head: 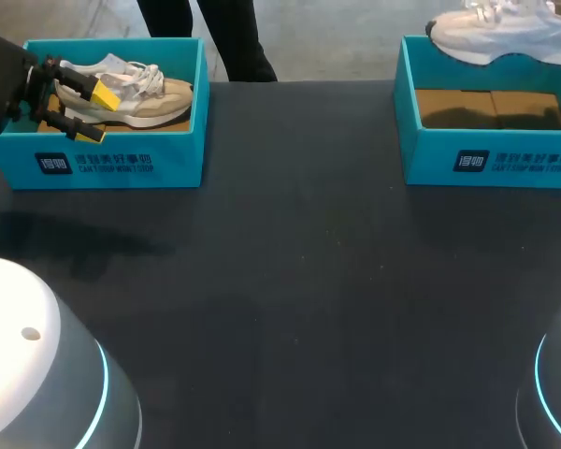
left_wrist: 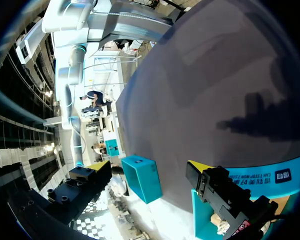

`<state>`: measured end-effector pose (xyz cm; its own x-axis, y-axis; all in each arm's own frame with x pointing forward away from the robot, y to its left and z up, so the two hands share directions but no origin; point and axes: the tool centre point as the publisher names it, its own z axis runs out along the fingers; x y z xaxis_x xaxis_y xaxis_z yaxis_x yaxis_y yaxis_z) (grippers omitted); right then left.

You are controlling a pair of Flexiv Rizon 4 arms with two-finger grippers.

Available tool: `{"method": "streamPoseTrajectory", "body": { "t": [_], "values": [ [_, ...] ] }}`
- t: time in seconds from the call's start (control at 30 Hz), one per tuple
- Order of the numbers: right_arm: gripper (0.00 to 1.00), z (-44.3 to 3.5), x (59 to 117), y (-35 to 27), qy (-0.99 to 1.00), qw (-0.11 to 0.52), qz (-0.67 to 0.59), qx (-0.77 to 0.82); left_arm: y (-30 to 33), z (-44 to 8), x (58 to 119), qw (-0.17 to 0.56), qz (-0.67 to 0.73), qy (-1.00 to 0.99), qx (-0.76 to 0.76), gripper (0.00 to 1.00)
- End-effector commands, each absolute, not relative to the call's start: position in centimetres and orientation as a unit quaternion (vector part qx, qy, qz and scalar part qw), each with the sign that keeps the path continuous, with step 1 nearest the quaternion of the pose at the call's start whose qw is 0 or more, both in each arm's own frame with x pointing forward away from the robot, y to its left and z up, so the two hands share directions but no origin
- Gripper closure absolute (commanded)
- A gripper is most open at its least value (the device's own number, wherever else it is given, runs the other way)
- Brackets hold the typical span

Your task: Take the shoe out of the shoebox, open the shoe tongue, remove and reinsert the insole, then place the shoe into the shoebox

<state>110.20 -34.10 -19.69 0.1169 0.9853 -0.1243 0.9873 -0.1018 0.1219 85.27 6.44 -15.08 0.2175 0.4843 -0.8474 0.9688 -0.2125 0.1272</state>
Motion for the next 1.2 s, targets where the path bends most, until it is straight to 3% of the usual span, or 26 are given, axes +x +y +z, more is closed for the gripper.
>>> {"method": "streamPoseTrajectory", "body": {
  "t": [0.03,1.2],
  "values": [
    [1.00,-19.5,110.0,-34.1,0.664,0.089,-0.004,0.742,6.4,-15.1,85.3,0.350,-0.345,0.521,0.698,0.00],
    [1.00,-28.3,111.4,-35.6,0.671,0.093,-0.002,0.736,6.4,-15.1,85.3,0.350,-0.345,0.521,0.698,0.00]
  ]
}}
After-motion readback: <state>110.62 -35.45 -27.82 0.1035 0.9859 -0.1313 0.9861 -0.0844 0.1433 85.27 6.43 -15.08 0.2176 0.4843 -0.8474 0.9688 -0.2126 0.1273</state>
